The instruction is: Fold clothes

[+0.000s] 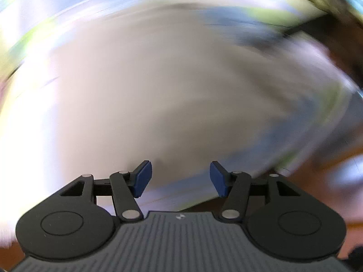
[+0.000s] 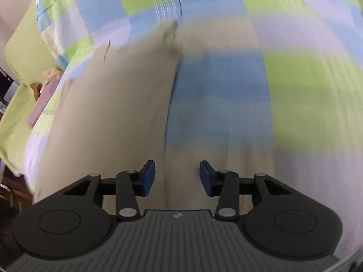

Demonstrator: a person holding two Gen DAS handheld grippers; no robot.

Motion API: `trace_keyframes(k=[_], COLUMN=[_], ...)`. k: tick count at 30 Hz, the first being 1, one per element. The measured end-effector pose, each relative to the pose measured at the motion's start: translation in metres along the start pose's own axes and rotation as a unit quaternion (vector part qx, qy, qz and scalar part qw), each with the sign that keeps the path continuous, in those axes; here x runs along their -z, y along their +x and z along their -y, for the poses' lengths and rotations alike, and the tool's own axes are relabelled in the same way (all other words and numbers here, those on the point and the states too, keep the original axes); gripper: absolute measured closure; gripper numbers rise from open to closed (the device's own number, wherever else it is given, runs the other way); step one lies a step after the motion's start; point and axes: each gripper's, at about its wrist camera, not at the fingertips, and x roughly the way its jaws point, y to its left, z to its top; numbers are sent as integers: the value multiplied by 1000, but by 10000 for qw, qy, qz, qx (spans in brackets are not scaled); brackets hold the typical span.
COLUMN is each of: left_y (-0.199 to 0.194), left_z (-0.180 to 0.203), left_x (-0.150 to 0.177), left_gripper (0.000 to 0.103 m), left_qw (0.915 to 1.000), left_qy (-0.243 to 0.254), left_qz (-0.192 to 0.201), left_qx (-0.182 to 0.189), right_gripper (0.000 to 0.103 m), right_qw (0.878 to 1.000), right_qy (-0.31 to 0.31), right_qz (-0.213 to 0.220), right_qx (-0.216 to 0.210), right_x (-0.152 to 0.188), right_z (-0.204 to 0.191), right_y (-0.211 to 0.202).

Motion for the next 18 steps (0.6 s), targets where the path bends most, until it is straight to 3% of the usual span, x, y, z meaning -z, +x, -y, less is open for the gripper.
trace_keyframes(k=[3,5,7,11,14,16,17,18], left_y=[-1,3,7,22,39,49,55,61], left_z=[-61,-87,-103,-131,-139,-132,-127,-124], left_x=[8,13,18,38,51,52,54,55], left_gripper=[43,43,43,44,48,72,88,90], left_qw=[9951,9859,9770,9639,9564,9664,9712,9745], left_qy=[-979,-1615,-2066,-2606,-2775,-2396,-2208,-2051], left_qz=[24,50,88,-58,-395,-575,-698,-821], left_qx=[139,440,513,536,822,728,561,401], right_gripper=[60,56,55,55,55,70,83,95], right_qw=[9998,9993,9990,9990,9992,9998,9998,9995], right_qy=[177,291,361,285,211,-18,-175,-281], right_qz=[38,117,137,91,42,-2,-47,-95], right_qx=[-96,-183,-237,-326,-327,-191,-62,55], right_x=[27,35,34,31,36,40,42,43], right_z=[2,4,7,7,6,0,-4,-5], right_y=[-6,-9,-9,-9,-6,-4,-4,-4])
